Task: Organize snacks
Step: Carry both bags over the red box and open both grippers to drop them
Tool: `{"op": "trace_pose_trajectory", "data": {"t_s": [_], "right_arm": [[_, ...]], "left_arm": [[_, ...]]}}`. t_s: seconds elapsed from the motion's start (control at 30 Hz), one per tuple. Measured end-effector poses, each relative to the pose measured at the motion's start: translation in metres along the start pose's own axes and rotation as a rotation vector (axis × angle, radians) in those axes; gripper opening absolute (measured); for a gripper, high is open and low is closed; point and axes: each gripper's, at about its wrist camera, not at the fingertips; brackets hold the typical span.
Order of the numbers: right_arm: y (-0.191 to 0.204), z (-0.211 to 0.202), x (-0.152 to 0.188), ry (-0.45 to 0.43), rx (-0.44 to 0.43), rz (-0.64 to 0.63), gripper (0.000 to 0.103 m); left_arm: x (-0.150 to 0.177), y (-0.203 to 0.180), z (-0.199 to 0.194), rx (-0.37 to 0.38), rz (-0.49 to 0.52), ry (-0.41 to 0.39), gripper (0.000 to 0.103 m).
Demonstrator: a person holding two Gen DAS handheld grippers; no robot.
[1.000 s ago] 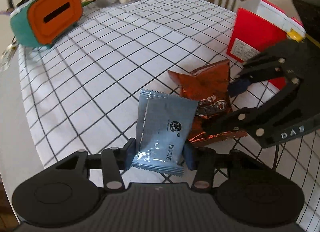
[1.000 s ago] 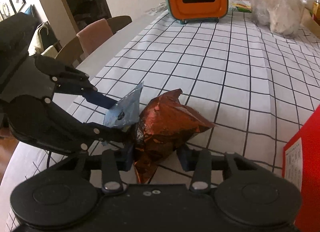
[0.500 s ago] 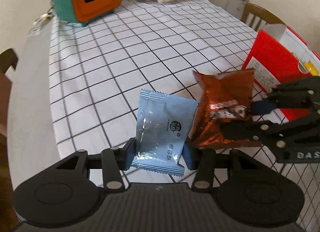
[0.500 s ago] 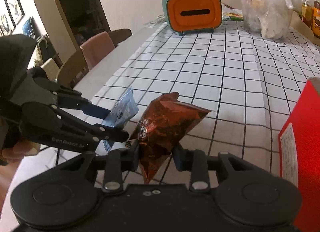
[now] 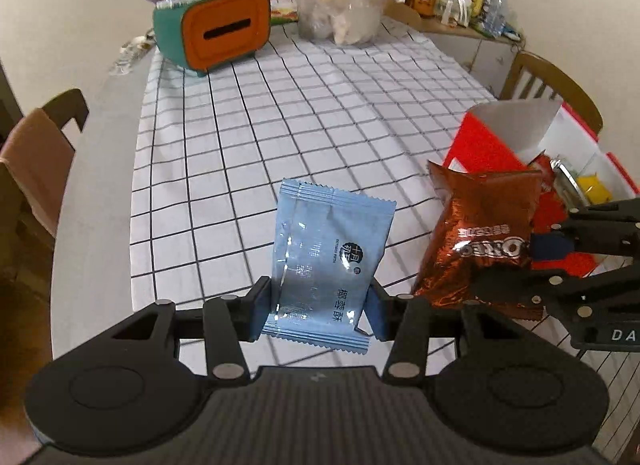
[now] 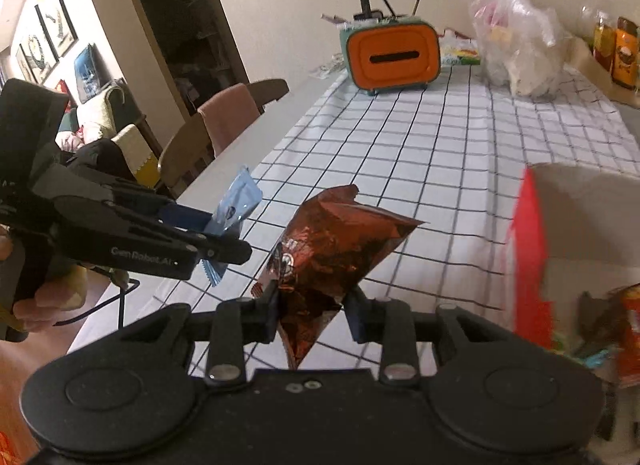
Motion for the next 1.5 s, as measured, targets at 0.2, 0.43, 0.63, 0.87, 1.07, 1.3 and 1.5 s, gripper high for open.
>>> {"op": "trace_pose_trajectory", "data": {"t_s": [0.2,0.43,0.63,0.87,1.07,1.3,1.5], "right_arm": [[-0.016,-0.048,0.006,-0.017,-0.013,-0.022,0.031],[-0.051,-0.098,0.018,-0.036,0.011,-0.03,0.031],[-0.091,-0.132,0.026,-0.052,0.045,-0.016,0.031],[-0.121,-0.15,0.038,-0.06,0.037,0.026,0.031],[-0.127,-0.141,0.041,-0.066,0.038,0.048,0.031],[-0.123,-0.13,0.043,-0.08,0.039,0.066,0.031],[-0.123,-0.122,0.043,-0.072,0.047,0.076,0.031]], "left_arm": [[-0.005,-0.052,-0.03,-0.006,-0.018,-0.035,0.048],[-0.018,-0.118,-0.052,-0.002,-0.02,-0.087,0.048],[-0.03,-0.161,-0.047,-0.013,-0.025,-0.084,0.048],[-0.024,-0.156,-0.005,-0.08,-0.114,0.012,0.048],[-0.01,-0.143,0.041,-0.092,-0.163,0.136,0.051],[0.001,-0.143,0.079,-0.096,-0.159,0.206,0.063],[0.01,-0.148,0.095,-0.107,-0.146,0.221,0.063]]}}
Point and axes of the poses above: each gripper's, at about its wrist camera, not at the fingertips, and z roughly the way its jaws point, y to its left, x to its underside, and after that the axes turned 5 degrees about -x, right-handed
